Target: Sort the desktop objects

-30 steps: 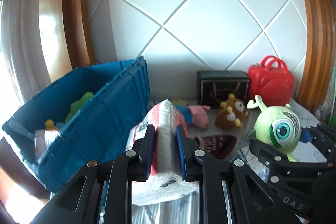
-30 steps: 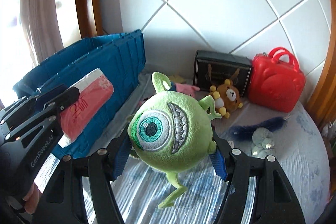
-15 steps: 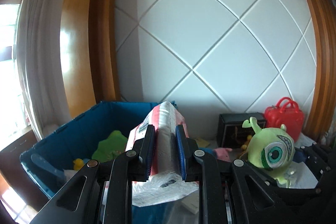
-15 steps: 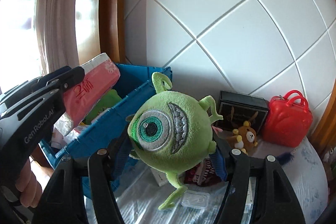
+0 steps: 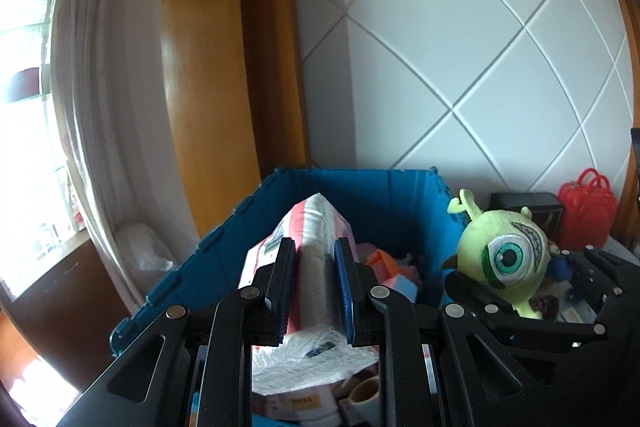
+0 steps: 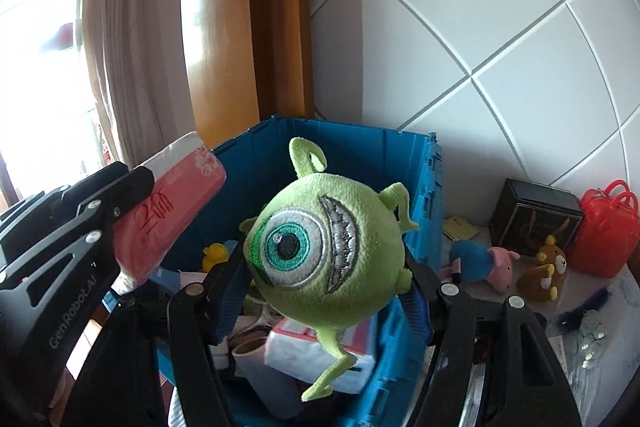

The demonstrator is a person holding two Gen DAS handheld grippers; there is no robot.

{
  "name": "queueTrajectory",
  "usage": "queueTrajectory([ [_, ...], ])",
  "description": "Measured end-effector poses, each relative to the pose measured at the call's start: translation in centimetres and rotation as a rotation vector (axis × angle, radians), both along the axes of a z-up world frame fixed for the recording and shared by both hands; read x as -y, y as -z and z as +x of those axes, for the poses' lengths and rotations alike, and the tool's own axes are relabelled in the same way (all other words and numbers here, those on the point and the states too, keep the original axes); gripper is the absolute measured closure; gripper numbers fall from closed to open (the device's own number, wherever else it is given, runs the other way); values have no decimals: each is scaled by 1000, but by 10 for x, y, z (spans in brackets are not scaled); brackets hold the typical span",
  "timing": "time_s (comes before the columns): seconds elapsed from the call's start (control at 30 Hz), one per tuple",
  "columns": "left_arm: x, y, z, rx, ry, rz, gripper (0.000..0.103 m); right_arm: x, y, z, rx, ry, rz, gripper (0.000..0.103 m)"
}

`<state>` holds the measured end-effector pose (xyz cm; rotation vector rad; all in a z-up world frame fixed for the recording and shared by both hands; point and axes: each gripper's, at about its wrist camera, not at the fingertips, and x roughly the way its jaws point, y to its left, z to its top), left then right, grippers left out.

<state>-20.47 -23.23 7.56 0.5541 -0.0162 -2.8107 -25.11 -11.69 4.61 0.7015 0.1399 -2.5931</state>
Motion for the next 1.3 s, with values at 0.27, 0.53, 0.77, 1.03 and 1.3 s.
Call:
queueTrajectory([
  [0.27,59,20,-12,34,-27,42,84,53,3,-25,14,7,40,37],
  [0.53,71,33,-37,78,0,75,51,54,7,-46,26,59,48,36],
  [0.77,76,30,-34,60,-14,68,25,46,9,-55,29,116,48,17],
  [1.03,77,34,-16,66,2,93,21,32,2,-31,15,144,48,16],
  [1.3,58,40,9,62,39,108,17,-4,3,11,-2,165,48,15],
])
